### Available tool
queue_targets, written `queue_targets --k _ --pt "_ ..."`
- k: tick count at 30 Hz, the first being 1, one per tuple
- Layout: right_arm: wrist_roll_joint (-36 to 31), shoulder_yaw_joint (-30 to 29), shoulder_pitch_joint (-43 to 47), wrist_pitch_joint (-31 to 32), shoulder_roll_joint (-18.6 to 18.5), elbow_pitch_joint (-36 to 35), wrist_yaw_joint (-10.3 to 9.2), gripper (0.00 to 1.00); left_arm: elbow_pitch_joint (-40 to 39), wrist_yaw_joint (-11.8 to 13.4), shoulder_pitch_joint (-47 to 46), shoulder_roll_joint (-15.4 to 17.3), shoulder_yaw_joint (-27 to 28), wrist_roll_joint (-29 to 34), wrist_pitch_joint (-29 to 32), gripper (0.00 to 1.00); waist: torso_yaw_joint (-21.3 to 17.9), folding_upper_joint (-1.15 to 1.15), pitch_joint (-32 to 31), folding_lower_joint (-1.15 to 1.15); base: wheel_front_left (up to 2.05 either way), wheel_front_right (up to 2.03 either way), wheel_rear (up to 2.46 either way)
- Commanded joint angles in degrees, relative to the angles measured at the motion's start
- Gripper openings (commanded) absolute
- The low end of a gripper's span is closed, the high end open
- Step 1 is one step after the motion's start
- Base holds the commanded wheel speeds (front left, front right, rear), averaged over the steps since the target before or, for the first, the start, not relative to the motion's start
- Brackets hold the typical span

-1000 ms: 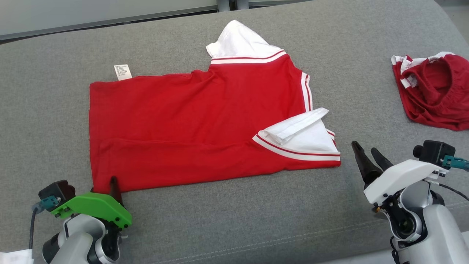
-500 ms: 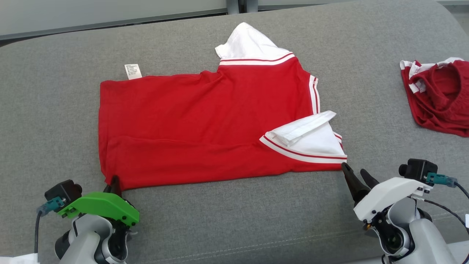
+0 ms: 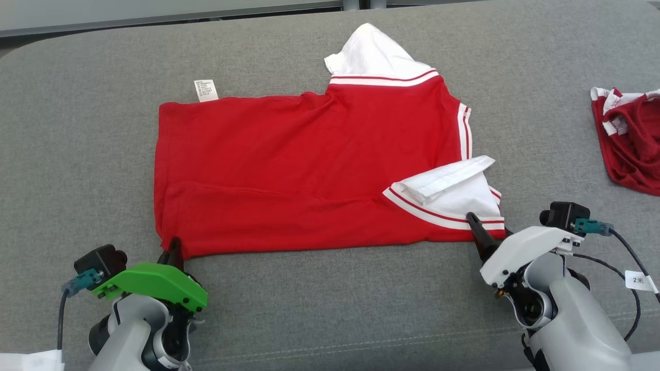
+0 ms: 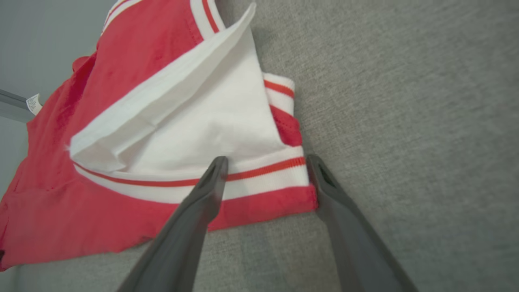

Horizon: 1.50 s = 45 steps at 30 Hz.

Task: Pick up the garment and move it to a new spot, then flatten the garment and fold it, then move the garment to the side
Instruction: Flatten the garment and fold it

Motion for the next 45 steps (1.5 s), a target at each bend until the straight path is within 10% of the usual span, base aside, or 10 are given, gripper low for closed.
queue_targets --k 1,2,4,8,24,45 --pt "0.6 1.1 -0.9 -0.5 0.2 2.8 -0.09 0.83 -0.3 0.2 -0.4 0.1 0.2 0.1 -0.1 0.0 0.3 0.0 0.2 0.0 0.0 0.0 0.0" --pt "0.6 1.1 -0.9 -0.5 0.2 2.8 -0.09 0.83 -0.3 0.2 -0.4 0.1 0.2 0.1 -0.1 0.0 0.3 0.0 0.2 0.0 0.0 0.0 0.0" --pt "1.6 2.1 -1.9 -1.3 0.3 4.0 -0.08 0.41 -0.6 0.3 -0.4 0.0 0.3 0.0 -0.3 0.0 0.4 0.0 0.3 0.0 0.0 0.0 0.0" --pt "4.5 4.2 -2.9 -2.6 -0.6 4.1 -0.05 0.0 -1.2 0.3 0.0 0.0 0.5 -0.2 -0.6 0.0 0.5 0.0 0.2 0.0 0.0 0.0 0.0" --pt "15.2 1.3 5.8 5.6 -9.3 -11.9 -0.05 0.0 -17.8 3.1 12.1 3.2 0.1 -0.6 -0.6 0.0 -0.7 0.0 -0.9 0.0 0.0 0.0 0.0" --pt "11.0 -4.8 14.8 7.6 -5.5 -16.9 -0.06 0.0 -19.4 4.8 19.2 2.6 -1.6 0.3 -2.9 0.0 -0.9 0.0 -0.7 0.0 0.0 0.0 0.0"
